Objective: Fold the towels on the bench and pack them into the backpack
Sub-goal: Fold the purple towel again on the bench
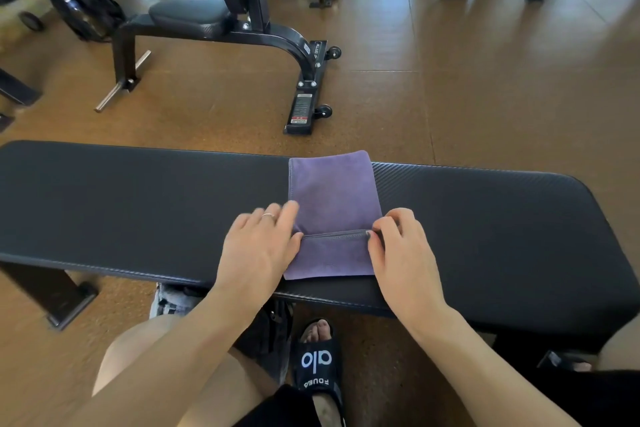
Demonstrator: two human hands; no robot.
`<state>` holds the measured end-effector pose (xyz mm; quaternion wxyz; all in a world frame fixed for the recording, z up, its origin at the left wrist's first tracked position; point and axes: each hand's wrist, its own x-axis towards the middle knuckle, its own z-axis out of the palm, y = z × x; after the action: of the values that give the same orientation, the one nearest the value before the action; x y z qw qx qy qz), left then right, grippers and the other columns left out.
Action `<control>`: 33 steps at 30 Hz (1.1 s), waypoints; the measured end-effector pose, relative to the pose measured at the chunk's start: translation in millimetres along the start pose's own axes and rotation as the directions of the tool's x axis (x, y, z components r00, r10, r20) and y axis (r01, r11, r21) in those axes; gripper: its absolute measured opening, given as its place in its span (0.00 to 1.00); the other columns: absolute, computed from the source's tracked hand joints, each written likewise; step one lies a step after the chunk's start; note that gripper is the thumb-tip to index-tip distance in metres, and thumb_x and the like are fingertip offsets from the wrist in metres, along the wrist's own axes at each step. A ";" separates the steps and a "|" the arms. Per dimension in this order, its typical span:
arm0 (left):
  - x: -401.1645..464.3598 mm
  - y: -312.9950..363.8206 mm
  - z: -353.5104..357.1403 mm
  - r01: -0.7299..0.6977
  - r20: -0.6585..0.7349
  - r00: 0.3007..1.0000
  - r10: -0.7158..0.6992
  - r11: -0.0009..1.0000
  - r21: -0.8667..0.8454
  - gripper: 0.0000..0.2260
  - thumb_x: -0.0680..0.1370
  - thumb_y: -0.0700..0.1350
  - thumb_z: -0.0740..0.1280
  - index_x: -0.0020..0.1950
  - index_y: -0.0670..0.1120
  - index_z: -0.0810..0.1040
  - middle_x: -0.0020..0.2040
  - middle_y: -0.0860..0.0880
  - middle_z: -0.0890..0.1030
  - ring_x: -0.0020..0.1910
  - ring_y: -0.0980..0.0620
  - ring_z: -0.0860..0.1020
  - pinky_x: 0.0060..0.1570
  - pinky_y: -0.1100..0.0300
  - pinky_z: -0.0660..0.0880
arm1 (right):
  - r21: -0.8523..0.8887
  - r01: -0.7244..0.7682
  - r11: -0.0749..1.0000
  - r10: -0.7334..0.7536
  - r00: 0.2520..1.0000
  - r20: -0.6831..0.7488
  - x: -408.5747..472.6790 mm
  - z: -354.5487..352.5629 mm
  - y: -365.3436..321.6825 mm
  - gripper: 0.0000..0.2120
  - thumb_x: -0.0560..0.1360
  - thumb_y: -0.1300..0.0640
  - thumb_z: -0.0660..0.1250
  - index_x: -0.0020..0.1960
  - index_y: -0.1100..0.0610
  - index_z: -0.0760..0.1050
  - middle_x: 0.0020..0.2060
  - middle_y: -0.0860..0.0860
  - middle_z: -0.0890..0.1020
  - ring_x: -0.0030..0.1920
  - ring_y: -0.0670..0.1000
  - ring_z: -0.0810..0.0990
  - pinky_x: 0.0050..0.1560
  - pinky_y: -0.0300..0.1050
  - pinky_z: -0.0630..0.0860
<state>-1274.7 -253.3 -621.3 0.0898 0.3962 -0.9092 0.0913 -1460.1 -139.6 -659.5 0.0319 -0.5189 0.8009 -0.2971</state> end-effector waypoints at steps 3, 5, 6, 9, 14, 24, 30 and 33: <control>-0.2 -2.3 -1.2 -0.411 -0.045 0.910 0.411 0.911 0.009 0.26 0.58 0.31 0.74 0.52 0.46 0.72 0.45 0.47 0.74 0.42 0.45 0.74 0.48 0.53 0.75 | -0.104 0.095 0.990 -0.093 0.995 0.020 4.0 -3.2 5.9 0.08 0.79 0.55 0.66 0.51 0.57 0.81 0.50 0.52 0.80 0.47 0.51 0.79 0.46 0.43 0.79; -1.6 -2.4 -2.2 -0.527 0.048 0.846 0.531 0.847 -0.073 0.27 0.59 0.32 0.75 0.52 0.47 0.70 0.47 0.48 0.75 0.44 0.47 0.75 0.49 0.54 0.77 | -0.181 0.180 0.967 -0.174 0.983 0.050 6.6 -8.1 8.8 0.12 0.80 0.53 0.61 0.50 0.56 0.82 0.47 0.52 0.81 0.45 0.50 0.79 0.45 0.44 0.79; -3.1 -3.0 -1.4 -0.535 0.084 0.835 0.544 0.838 -0.102 0.25 0.61 0.33 0.76 0.53 0.48 0.71 0.49 0.49 0.76 0.45 0.48 0.76 0.49 0.54 0.78 | -0.207 0.217 0.954 -0.204 0.976 0.080 7.0 -10.7 9.0 0.16 0.82 0.52 0.57 0.49 0.55 0.82 0.47 0.51 0.81 0.45 0.50 0.78 0.45 0.43 0.78; -10.5 -5.2 -3.7 -0.508 0.090 0.844 0.529 0.842 -0.180 0.11 0.75 0.42 0.67 0.56 0.48 0.76 0.55 0.50 0.78 0.49 0.49 0.78 0.51 0.54 0.78 | -0.207 0.284 0.936 -0.245 0.950 0.195 7.0 -20.2 8.2 0.24 0.82 0.43 0.48 0.53 0.52 0.80 0.49 0.47 0.81 0.47 0.47 0.78 0.48 0.40 0.76; -18.0 -5.7 -7.0 -0.422 0.129 0.879 0.460 0.874 -0.241 0.19 0.74 0.53 0.65 0.63 0.48 0.77 0.61 0.50 0.79 0.55 0.49 0.79 0.56 0.55 0.78 | -0.212 0.446 0.870 -0.346 0.857 0.382 9.1 -35.6 14.5 0.31 0.75 0.32 0.56 0.65 0.54 0.74 0.59 0.47 0.79 0.56 0.48 0.78 0.59 0.43 0.76; -8.7 -3.9 -9.3 -0.274 0.150 0.931 0.333 0.908 -0.317 0.15 0.72 0.49 0.57 0.55 0.49 0.75 0.52 0.53 0.78 0.40 0.52 0.76 0.44 0.57 0.77 | -0.227 0.553 0.801 -0.447 0.806 0.387 23.6 -45.9 18.5 0.19 0.74 0.49 0.56 0.56 0.55 0.79 0.53 0.48 0.78 0.53 0.50 0.75 0.63 0.46 0.70; -8.4 -13.3 -16.7 0.186 0.298 0.954 0.023 0.736 -0.651 0.08 0.79 0.40 0.63 0.51 0.54 0.74 0.43 0.58 0.78 0.42 0.57 0.77 0.42 0.65 0.73 | 0.117 0.166 0.979 -0.194 0.935 0.296 27.3 -46.6 16.7 0.09 0.74 0.49 0.62 0.45 0.51 0.79 0.42 0.43 0.77 0.43 0.44 0.75 0.49 0.43 0.74; -4.7 -13.9 -13.6 0.299 0.346 0.937 -0.048 0.621 -0.724 0.08 0.82 0.41 0.61 0.53 0.55 0.75 0.42 0.52 0.81 0.41 0.53 0.79 0.42 0.58 0.77 | 0.218 -0.111 0.970 0.024 0.931 0.364 32.1 -49.3 8.5 0.10 0.77 0.53 0.62 0.39 0.54 0.75 0.37 0.48 0.78 0.40 0.47 0.76 0.41 0.45 0.73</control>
<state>-1260.0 -256.0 -608.0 0.1220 0.4160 -0.8207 -0.3720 -1499.5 -142.6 -615.0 0.2490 -0.5289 0.7582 -0.2889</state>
